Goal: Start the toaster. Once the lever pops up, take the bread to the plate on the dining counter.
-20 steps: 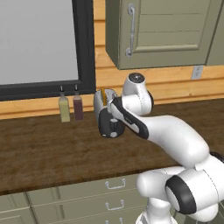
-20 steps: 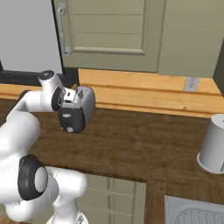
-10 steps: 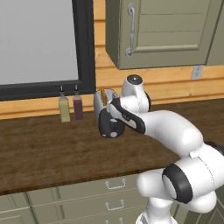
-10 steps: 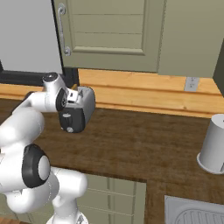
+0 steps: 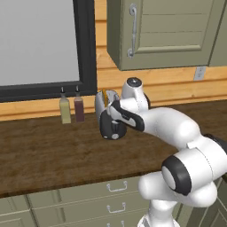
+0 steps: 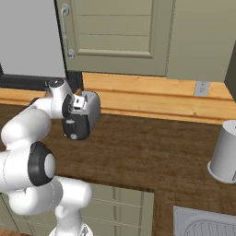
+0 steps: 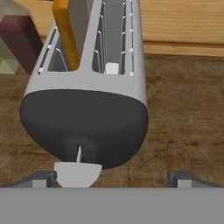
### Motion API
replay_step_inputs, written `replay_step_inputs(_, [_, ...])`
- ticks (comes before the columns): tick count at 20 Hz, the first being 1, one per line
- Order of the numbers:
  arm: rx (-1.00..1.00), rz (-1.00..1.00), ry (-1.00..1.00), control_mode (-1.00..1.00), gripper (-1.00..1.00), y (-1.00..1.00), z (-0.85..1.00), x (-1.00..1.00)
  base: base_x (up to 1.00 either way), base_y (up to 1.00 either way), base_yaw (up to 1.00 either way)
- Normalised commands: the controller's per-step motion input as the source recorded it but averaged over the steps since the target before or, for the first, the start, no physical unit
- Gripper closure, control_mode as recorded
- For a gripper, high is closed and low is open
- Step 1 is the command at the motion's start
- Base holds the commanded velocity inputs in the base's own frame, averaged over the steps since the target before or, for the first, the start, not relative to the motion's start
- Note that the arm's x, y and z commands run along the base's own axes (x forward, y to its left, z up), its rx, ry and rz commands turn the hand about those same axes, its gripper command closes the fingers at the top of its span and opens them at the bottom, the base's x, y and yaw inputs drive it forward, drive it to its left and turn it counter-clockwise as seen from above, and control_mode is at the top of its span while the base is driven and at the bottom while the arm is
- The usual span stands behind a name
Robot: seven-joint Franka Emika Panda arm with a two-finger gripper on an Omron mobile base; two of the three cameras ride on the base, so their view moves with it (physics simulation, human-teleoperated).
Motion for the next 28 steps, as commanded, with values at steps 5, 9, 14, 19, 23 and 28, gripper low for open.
replay_step_inputs(5, [0.0,0.0,-0.01,-1.0,-1.0,0.0,-0.29,0.0,0.0,0.0,0.0])
replay_step_inputs(9, [0.0,0.0,-0.02,-1.0,-1.0,0.0,-0.14,0.0,0.0,0.0,0.0])
replay_step_inputs(14, [0.0,0.0,-0.01,-1.0,-1.0,-0.01,-0.17,0.0,0.0,0.0,0.0])
replay_step_inputs(19, [0.0,0.0,0.0,-1.0,-1.0,0.0,-0.2,0.0,0.0,0.0,0.0])
replay_step_inputs(23, [0.0,0.0,0.0,-1.0,-1.0,0.0,-0.21,0.0,0.0,0.0,0.0])
replay_step_inputs(28, [0.0,0.0,0.0,-1.0,-1.0,0.0,-0.2,0.0,0.0,0.0,0.0])
